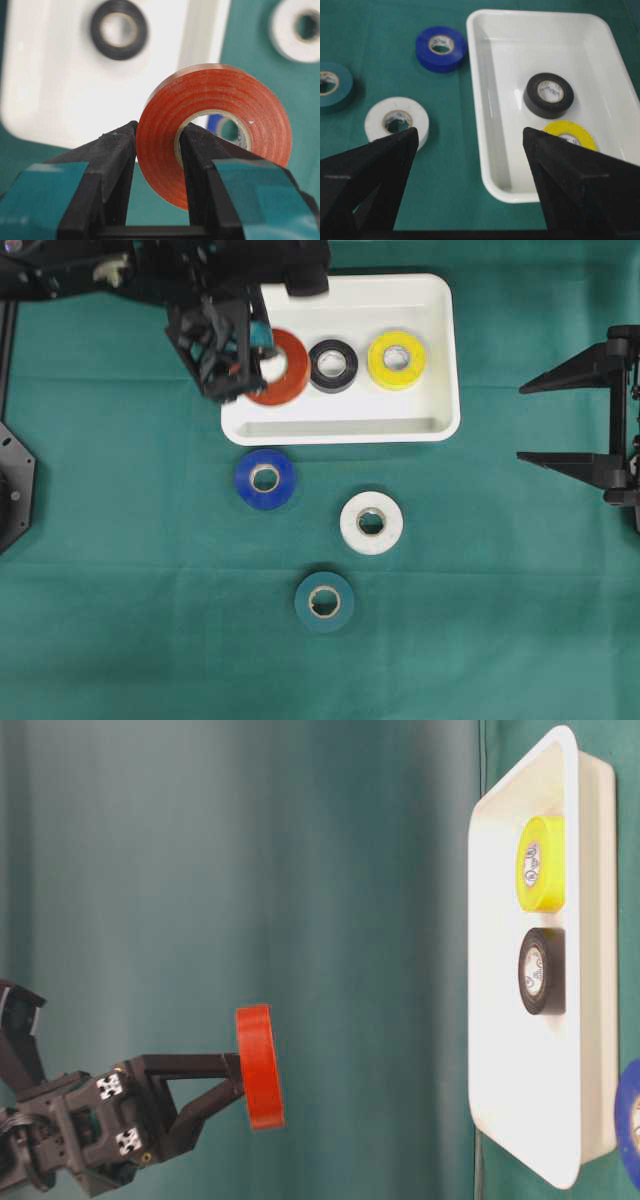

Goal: Pick up the tape from a random location and place it into the white case.
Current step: 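Carry the red tape up and right into the white tray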

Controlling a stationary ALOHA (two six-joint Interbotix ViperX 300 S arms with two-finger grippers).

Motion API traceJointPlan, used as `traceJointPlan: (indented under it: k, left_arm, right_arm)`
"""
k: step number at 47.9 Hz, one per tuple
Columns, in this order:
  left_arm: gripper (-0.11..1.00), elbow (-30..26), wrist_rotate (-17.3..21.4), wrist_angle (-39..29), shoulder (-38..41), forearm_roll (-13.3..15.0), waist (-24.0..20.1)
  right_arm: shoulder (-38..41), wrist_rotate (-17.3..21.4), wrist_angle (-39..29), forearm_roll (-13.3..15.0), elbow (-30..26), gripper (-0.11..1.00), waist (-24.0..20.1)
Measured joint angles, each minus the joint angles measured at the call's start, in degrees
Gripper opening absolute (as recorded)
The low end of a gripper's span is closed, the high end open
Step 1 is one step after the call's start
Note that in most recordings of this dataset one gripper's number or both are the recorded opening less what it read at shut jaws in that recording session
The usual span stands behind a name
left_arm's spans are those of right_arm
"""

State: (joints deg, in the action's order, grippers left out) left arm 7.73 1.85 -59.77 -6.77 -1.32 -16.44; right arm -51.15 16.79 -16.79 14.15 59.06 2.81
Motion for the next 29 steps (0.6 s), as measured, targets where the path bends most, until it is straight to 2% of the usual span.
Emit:
traceJointPlan:
  k: [12,29]
  left_arm:
    - [0.21,0.0,0.1,0.4,0.9,0.1,-4.6]
    - [0.21,0.1,0.0,0.4,1.1,0.0,-6.2]
  right_arm:
    - [0.0,-0.1,-0.1,-0.2,0.0,0.85,0.0]
    - [0.0,-0.1,-0.1,0.0,0.0,0.85,0.0]
